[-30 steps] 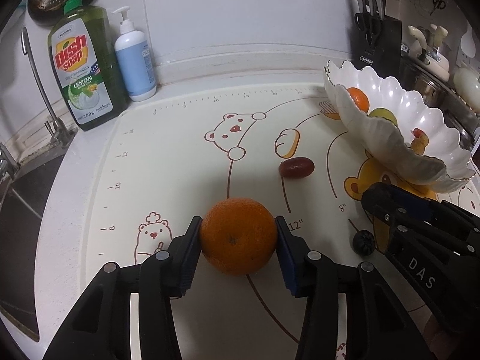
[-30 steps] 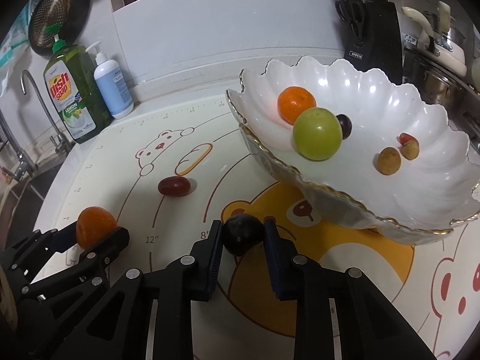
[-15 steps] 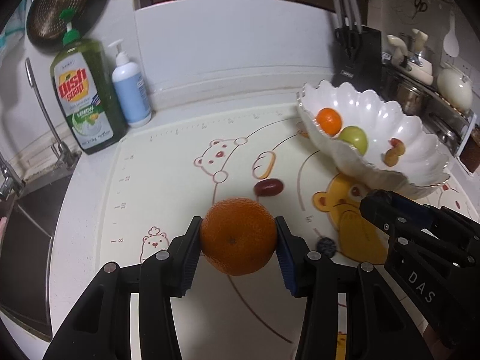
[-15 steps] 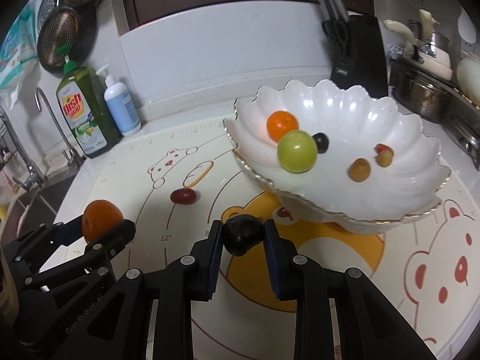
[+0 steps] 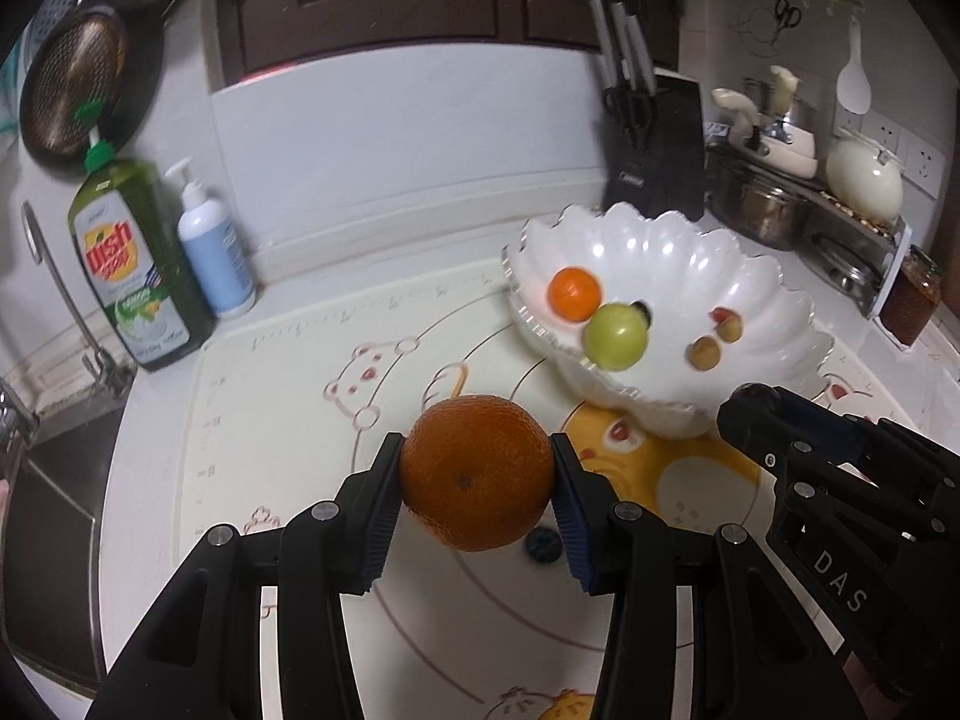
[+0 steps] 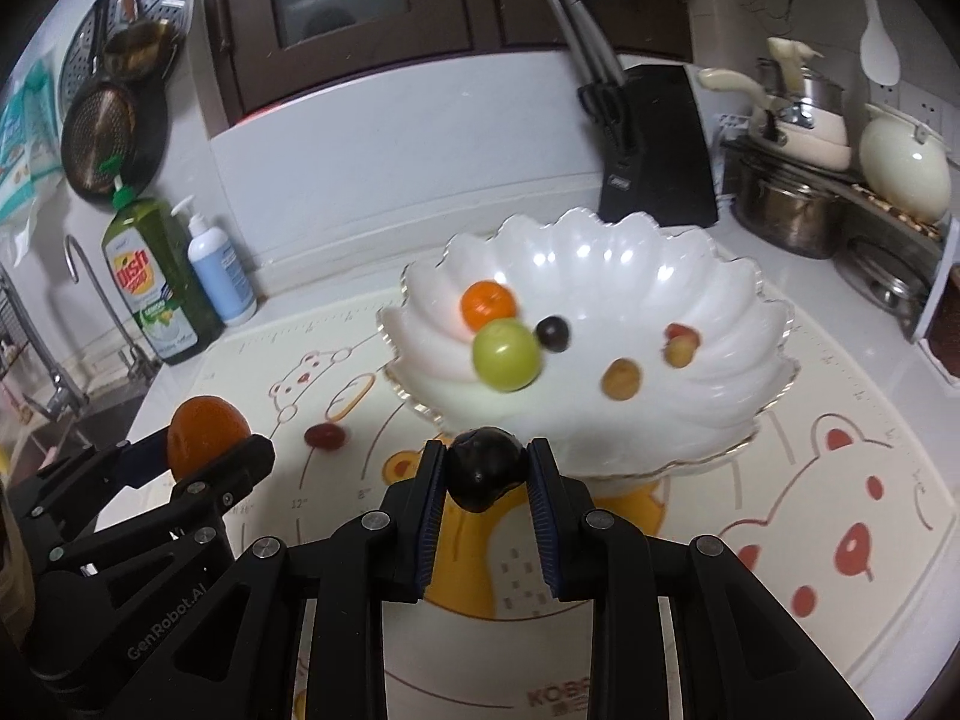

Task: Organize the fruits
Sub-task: 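Carry the orange and dark plum over the white bowl with both tools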

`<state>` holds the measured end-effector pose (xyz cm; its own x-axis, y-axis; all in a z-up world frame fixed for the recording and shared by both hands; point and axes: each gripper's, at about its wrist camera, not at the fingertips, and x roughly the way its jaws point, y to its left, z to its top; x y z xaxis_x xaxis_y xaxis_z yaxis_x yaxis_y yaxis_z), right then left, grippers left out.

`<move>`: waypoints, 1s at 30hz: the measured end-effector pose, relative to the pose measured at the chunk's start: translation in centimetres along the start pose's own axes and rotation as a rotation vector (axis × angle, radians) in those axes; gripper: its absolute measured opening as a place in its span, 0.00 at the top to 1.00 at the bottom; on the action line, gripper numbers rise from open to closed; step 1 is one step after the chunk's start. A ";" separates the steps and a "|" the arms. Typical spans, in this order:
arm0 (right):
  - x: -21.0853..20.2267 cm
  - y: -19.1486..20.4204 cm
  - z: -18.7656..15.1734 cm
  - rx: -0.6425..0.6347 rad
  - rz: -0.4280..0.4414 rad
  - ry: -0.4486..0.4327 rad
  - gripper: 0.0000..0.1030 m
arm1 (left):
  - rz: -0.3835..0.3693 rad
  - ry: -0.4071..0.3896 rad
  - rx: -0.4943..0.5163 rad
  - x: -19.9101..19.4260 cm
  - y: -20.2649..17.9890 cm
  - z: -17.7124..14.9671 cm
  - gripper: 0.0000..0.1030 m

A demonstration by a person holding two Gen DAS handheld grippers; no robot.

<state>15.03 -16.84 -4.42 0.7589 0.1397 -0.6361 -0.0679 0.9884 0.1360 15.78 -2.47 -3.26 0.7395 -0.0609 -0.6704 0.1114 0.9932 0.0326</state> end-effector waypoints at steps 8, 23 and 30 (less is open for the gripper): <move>-1.3 -2.4 1.2 0.024 -0.034 -0.036 0.73 | -0.030 -0.026 0.033 -0.2 -2.3 2.2 0.55; -1.3 -6.2 3.4 0.029 -0.130 -0.076 0.73 | -0.065 -0.040 0.070 1.8 -5.4 5.4 0.55; -0.5 -7.4 4.2 0.025 -0.164 -0.079 0.73 | -0.064 -0.038 0.078 3.0 -6.0 6.4 0.55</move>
<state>17.88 -24.46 -1.87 0.8072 -0.0291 -0.5896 0.0760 0.9956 0.0550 21.56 -9.25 -0.71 0.7537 -0.1297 -0.6442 0.2096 0.9766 0.0487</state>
